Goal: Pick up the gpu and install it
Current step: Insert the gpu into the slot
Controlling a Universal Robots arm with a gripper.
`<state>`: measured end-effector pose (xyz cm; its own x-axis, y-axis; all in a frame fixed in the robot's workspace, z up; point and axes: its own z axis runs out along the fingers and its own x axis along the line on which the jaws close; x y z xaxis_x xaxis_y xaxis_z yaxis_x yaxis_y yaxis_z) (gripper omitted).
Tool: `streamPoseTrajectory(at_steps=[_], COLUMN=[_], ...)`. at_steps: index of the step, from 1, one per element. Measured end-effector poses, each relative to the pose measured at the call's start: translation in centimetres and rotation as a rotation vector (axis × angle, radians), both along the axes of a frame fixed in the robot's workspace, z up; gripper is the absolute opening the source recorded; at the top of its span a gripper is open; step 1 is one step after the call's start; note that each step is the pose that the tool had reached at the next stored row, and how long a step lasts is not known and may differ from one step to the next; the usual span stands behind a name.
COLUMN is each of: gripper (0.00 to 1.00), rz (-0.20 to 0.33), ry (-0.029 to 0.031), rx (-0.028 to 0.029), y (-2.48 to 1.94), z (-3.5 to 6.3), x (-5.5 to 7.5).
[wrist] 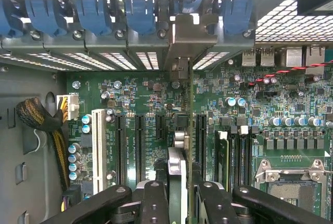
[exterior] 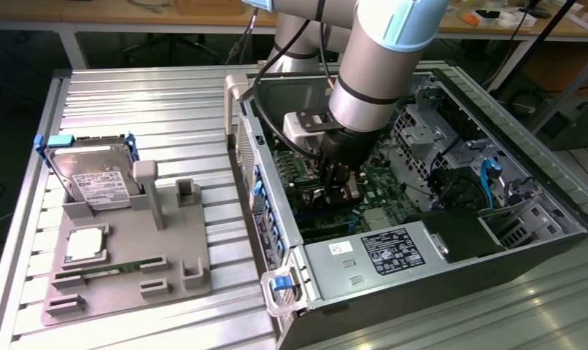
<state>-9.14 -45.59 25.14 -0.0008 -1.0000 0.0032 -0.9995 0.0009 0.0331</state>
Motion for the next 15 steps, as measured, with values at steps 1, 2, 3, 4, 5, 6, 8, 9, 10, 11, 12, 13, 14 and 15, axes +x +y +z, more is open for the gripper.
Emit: streamPoseTrajectory(at_steps=[1, 2, 3, 4, 5, 6, 8, 9, 10, 11, 12, 13, 14, 15], gripper=[0.27, 0.27, 0.27, 0.27, 0.27, 0.27, 0.27, 0.27, 0.27, 0.27, 0.27, 0.27, 0.27, 0.27], rz=[0.0, 0.0, 0.0, 0.0, 0.0, 0.0, 0.001, 0.003, 0.006, 0.008, 0.01, 0.01, 0.01, 0.01], ry=[0.0, 0.0, 0.0001, 0.0001, 0.0001, 0.0001, 0.0001, 0.0001, 0.0001, 0.0, 0.0, 0.0, 0.0, 0.0001], rx=[0.0, 0.0, -0.0001, -0.0001, -0.0002, -0.0001, -0.0001, -0.0001, -0.0001, 0.0, 0.0, 0.0, -0.0001, -0.0002], y=[0.01, 0.01, 0.01, 0.01, 0.01, 0.01, 0.01, 0.01, 0.01, 0.02, 0.02, 0.02, 0.02, 0.02], z=[0.0, 0.0, 0.01, 0.01, 0.01, 0.01, 0.01, 0.01, 0.01, 0.0, 0.0, 0.0, 0.01, 0.01], x=[0.0, 0.0, 0.0, 0.0, 0.0, 0.0, 0.0, 0.0, 0.0, 0.0, 0.0, 0.0, 0.0, 0.0])
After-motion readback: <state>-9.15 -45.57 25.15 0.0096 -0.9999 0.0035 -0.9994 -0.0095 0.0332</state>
